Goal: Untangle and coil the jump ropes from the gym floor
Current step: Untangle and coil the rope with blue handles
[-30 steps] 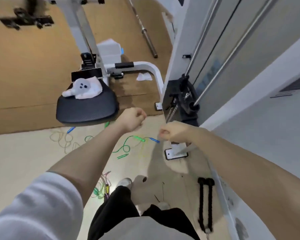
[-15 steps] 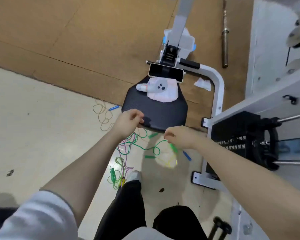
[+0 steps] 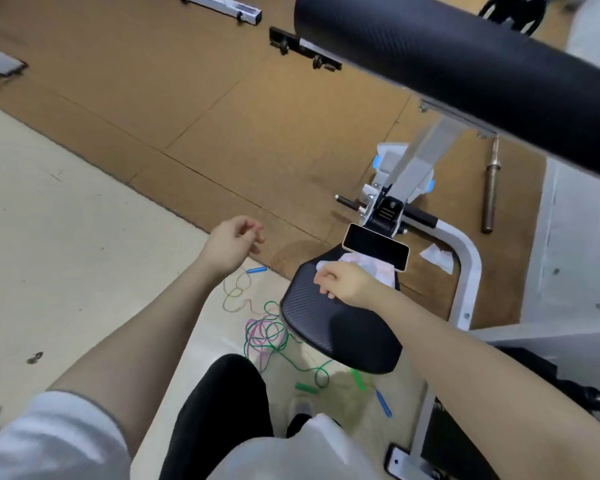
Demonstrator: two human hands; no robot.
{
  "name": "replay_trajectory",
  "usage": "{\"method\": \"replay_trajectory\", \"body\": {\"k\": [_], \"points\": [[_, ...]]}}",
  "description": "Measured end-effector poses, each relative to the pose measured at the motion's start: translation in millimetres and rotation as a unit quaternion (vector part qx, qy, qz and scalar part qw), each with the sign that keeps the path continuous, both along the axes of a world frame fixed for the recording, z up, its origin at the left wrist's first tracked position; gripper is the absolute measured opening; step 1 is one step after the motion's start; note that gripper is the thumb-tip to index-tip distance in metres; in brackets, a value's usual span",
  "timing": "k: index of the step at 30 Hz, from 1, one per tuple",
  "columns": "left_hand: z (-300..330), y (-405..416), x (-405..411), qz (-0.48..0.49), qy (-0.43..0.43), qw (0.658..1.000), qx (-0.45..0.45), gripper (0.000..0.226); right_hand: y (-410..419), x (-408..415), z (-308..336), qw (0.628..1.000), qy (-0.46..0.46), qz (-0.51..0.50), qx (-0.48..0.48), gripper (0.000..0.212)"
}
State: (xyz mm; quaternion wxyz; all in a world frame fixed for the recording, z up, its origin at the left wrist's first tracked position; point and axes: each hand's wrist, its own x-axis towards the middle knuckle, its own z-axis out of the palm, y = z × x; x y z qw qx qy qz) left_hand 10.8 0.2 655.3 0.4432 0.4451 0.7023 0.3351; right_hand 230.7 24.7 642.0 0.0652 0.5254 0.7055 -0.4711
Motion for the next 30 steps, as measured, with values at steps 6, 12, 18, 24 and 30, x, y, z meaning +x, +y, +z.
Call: {"method": "replay_trajectory", "body": {"k": [6, 12, 18, 24, 30], "points": [[14.9, 50.4, -69.5, 0.0, 0.049, 0.999, 0.02, 0.019, 51.8, -67.1, 3.4, 0.999, -0.004, 0.022, 0.028, 0.021], [11.2, 133.1, -180.1, -0.121, 0.108, 0.987, 0.011, 0.02, 106.5, -171.1, -9.5, 0.996, -0.039, -0.053, 0.054, 0.026], [17.6, 202.6, -276.9, -0.326, 0.19, 0.926, -0.016, 0.028, 138.1, -281.3, -6.7, 0.99, -0.049, -0.128, 0.009, 0.033], [26.1, 282.1, -283.8, -0.421, 0.203, 0.884, -0.012, 0.028, 167.9, -303.1, -27.1, 0.961, -0.047, -0.271, 0.042, 0.038], [-4.2, 340.1, -239.3, -0.488, 0.18, 0.854, -0.023, 0.029, 174.0, -282.9, -49.3, 0.912, -0.072, -0.404, -0.008, 0.014]]}}
